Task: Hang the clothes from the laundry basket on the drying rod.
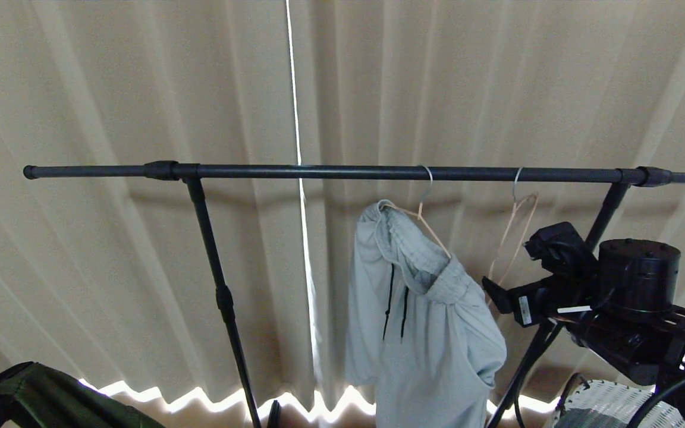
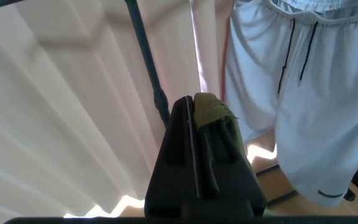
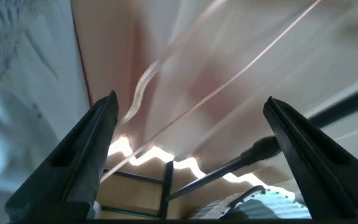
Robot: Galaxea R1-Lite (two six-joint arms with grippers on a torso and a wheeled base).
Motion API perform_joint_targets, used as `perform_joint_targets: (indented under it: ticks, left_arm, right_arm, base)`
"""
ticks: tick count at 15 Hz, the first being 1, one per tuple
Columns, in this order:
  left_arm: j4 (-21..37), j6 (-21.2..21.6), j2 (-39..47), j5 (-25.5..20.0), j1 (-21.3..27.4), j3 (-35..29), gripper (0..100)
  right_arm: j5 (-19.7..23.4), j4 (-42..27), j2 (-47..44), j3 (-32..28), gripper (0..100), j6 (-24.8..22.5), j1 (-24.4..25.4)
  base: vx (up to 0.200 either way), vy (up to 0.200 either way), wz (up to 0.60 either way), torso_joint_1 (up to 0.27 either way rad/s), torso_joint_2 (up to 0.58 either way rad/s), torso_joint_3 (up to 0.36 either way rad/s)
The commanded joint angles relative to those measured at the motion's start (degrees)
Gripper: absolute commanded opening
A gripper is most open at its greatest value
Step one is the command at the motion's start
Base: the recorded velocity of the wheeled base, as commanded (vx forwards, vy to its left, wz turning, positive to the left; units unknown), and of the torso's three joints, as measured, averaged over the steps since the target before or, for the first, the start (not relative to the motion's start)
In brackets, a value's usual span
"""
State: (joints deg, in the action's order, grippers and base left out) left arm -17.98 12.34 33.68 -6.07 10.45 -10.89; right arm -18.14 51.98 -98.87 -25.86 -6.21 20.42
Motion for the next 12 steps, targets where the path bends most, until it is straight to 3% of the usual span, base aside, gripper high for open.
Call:
perform_joint_targets:
  ticks: [1,9,12]
  left_arm:
    - [0.0,0.0,0.0,0.0,0.0,0.0,0]
    - [0.0,0.1,-0.9,0.0,0.0,0.0,0]
    - [0.0,0.0,-0.9,0.0,0.0,0.0,0]
  right_arm:
    - [-0.1,0.0,1.8,0.5,100,0.3,-0.1]
    - [-0.2,0.1,-6.2,-6.7,100,3.7,4.5]
    - [-2.4,0.0,-8.6,-5.3,100,4.9,4.3]
  base:
    - [0.0,0.0,0.0,0.0,0.0,0.0]
    - [0.0,0.0,0.0,0.0,0.0,0.0]
    - [0.0,0.0,0.0,0.0,0.0,0.0]
